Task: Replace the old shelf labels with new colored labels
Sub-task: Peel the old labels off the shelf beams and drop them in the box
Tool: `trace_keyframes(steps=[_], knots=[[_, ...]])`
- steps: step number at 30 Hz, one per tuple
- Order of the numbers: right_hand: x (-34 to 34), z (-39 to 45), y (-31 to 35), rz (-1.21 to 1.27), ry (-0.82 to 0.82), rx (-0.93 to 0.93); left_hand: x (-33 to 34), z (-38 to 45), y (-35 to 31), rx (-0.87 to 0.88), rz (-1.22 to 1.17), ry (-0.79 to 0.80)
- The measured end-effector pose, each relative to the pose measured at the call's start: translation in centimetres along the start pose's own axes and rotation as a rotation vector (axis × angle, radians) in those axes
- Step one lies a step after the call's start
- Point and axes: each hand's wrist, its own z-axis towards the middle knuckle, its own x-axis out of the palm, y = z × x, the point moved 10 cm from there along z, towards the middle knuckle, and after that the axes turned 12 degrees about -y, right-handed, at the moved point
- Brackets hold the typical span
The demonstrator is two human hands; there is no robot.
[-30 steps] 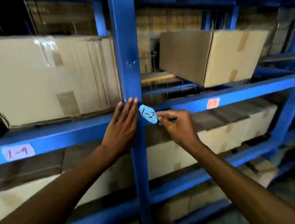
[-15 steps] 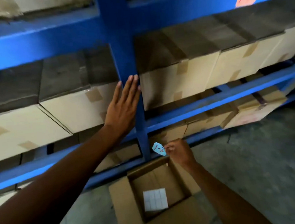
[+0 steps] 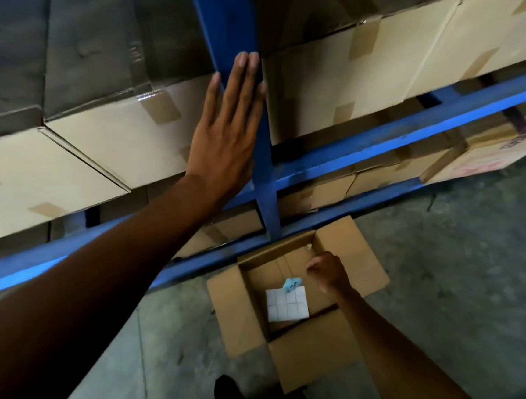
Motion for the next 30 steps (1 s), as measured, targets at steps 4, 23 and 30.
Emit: trace_keyframes(steps=[4, 23, 30], knots=[[0.1, 0.2, -0.6, 0.065, -0.038, 0.059, 0.1, 0.1, 0.0, 0.001, 0.010, -0.029], [-18.5, -11.0, 34.2, 0.635, -0.764, -0.713, -9.4, -7.0, 17.0, -0.211, -0.385, -0.179], [-16.5, -22.6, 47.4, 0.670, -1.040, -1.002, -12.5, -16.0, 32.4, -0.361, -0.177, -0.279]])
